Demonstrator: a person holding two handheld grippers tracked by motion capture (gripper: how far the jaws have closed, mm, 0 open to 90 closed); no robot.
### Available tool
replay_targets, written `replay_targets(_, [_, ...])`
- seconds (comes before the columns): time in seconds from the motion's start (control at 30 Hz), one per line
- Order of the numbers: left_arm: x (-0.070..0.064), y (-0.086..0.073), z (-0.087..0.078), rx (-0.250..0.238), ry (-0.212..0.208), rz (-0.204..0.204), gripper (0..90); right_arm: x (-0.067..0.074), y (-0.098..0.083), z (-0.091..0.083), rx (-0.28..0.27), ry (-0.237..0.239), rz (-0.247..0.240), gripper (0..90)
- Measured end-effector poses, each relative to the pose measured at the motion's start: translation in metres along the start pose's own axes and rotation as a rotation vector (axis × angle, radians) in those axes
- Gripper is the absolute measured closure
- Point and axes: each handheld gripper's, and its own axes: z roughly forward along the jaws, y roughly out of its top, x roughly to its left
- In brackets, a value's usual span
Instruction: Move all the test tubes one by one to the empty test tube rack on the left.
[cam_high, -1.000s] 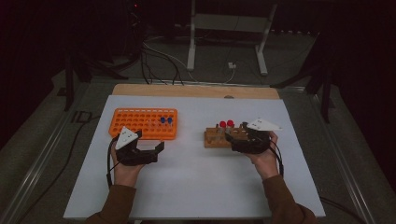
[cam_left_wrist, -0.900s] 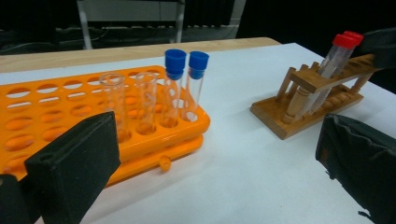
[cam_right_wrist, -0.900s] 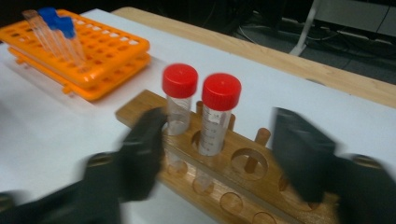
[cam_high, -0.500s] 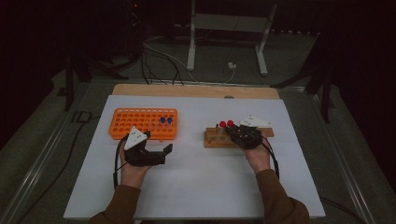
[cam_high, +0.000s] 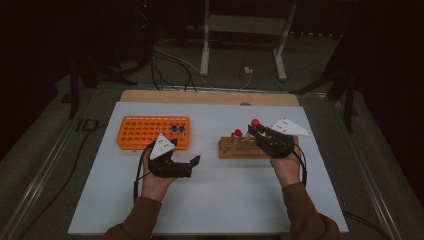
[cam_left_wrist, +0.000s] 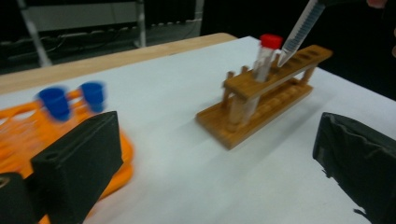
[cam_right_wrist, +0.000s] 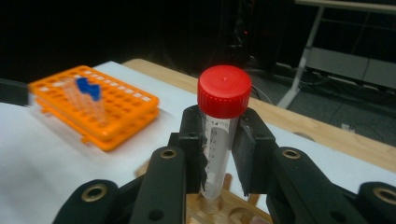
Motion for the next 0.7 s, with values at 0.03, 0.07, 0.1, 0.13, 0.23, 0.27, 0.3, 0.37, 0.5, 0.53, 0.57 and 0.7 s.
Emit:
replay_targets(0.03, [-0.004,0.002,0.003,-0.003,-0.010,0.006,3.2,0.003,0.002,-0.002,-0.001,0.010,-0.011,74.6])
replay_targets(0.07, [-0.007,0.004,0.006,-0.003,-0.018,0.017,3.7,0.007,0.003,-0.003,0.002,0.023,-0.017,74.6])
replay_targets(0.1, [-0.011,0.007,0.008,-0.003,-0.026,0.028,4.1,0.011,0.004,-0.003,0.005,0.044,-0.022,74.5])
replay_targets(0.13, [-0.015,0.009,0.011,-0.001,-0.035,0.041,4.8,0.015,0.004,-0.003,0.015,0.070,-0.024,74.5])
replay_targets(0.23, [-0.027,0.013,0.019,0.002,-0.047,0.081,8.2,0.028,0.002,0.002,0.037,0.136,-0.024,74.4])
replay_targets(0.27, [-0.030,0.014,0.022,0.004,-0.051,0.094,10.9,0.032,0.001,0.004,0.041,0.156,-0.022,74.3])
replay_targets(0.3, [-0.033,0.015,0.024,0.005,-0.063,0.101,15.4,0.036,0.000,0.007,0.048,0.174,-0.022,74.3])
replay_targets(0.37, [-0.037,0.015,0.029,0.015,-0.061,0.124,20.2,0.043,-0.001,0.011,0.058,0.211,-0.011,74.3])
replay_targets(0.5, [-0.041,0.014,0.038,0.036,-0.073,0.153,37.9,0.055,-0.003,0.018,0.068,0.274,0.005,74.3])
replay_targets(0.53, [-0.042,0.013,0.039,0.040,-0.079,0.157,42.3,0.057,-0.003,0.020,0.072,0.283,0.005,74.3])
replay_targets(0.57, [-0.042,0.013,0.040,0.042,-0.087,0.162,46.1,0.060,-0.003,0.021,0.076,0.292,0.005,74.3])
replay_targets(0.7, [-0.042,0.011,0.041,0.047,-0.110,0.178,62.7,0.066,-0.003,0.024,0.086,0.314,-0.002,74.3])
